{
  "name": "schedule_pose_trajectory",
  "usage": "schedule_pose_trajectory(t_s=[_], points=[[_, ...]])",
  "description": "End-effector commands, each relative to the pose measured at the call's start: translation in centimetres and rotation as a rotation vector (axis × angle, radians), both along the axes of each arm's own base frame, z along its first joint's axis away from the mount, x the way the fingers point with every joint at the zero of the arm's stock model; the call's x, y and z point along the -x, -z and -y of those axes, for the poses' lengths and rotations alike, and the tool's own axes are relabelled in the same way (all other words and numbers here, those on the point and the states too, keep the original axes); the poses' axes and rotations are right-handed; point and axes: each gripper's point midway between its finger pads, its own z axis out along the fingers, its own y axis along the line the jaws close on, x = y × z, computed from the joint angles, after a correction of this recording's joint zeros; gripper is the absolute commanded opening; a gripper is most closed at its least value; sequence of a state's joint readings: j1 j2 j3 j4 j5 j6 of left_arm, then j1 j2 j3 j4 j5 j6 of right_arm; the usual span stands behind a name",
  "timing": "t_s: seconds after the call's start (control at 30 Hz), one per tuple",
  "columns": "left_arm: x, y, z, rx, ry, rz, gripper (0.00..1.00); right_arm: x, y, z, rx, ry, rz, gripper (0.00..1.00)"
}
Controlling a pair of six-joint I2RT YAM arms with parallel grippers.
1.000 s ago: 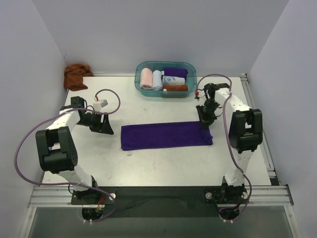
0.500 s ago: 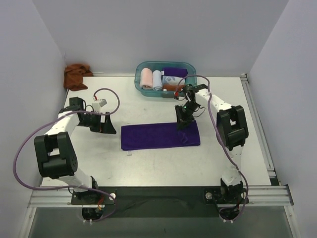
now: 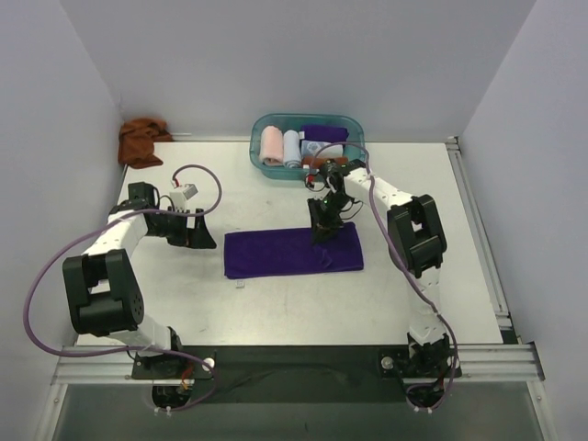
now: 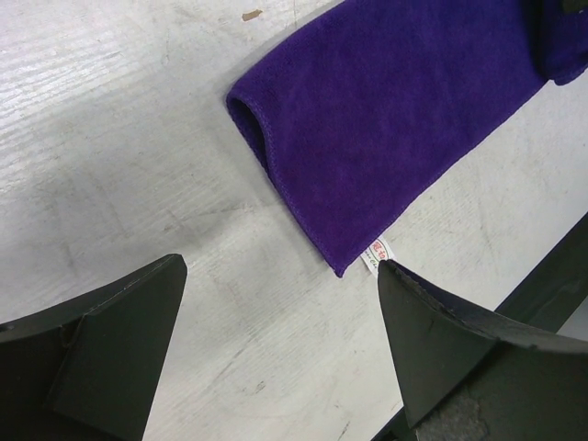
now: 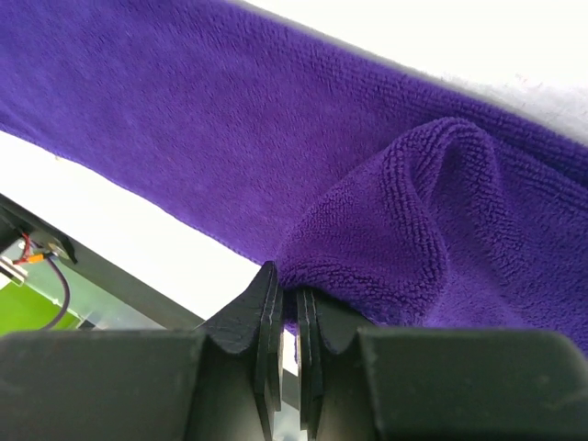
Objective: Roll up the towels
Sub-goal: Fold the towel
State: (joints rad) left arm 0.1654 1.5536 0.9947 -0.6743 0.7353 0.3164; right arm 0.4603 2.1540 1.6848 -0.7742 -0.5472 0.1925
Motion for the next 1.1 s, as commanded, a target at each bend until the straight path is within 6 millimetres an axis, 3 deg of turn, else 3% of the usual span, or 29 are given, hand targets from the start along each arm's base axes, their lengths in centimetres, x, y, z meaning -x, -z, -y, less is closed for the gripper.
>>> schedule_pose_trajectory(t_s=[0.0, 0.2, 0.67, 0.73, 0.83, 0.87, 0.97, 1.0, 1.07], points=[[-1.0, -0.8, 0.0, 0.002, -0.001, 0.059, 0.97, -0.1, -0.8, -0.7, -0.014, 0.022, -0.026, 0.00], [-1.2, -0.6, -0.3, -0.010, -0.006, 0.057, 0.97, -0.3, -0.7, -1.5, -0.034, 0.027, -0.040, 0.00], [-1.2, -0.5, 0.5, -0.008, 0.030, 0.061, 0.97, 1.5, -0.1, -2.9, -0.050, 0.001, -0.098, 0.00], [-1.2, -0.5, 0.5, -0.017, 0.033, 0.066, 0.97, 1.5, -0.4, -3.0, -0.060, -0.006, -0.092, 0.12], [-1.2, -0.5, 0.9, -0.023, 0.051, 0.074, 0.97, 0.8, -1.8, -2.8, -0.088, -0.014, -0.055, 0.54], [-1.1, -0.7, 1.4, -0.026, 0.068, 0.082, 0.97, 0.4, -2.5, -2.5, -0.100, -0.014, -0.038, 0.59], [-0.9, -0.5, 2.2, -0.047, 0.104, 0.090, 0.97, -0.8, -5.0, -0.7, -0.129, -0.027, 0.041, 0.64], [-0.7, -0.2, 3.0, -0.065, 0.130, 0.087, 0.97, -0.9, -5.9, 0.0, -0.140, -0.049, 0.081, 0.60], [-0.7, 0.1, 3.8, -0.063, 0.146, 0.075, 0.91, -2.1, -6.0, 2.5, -0.105, -0.027, 0.124, 0.53]])
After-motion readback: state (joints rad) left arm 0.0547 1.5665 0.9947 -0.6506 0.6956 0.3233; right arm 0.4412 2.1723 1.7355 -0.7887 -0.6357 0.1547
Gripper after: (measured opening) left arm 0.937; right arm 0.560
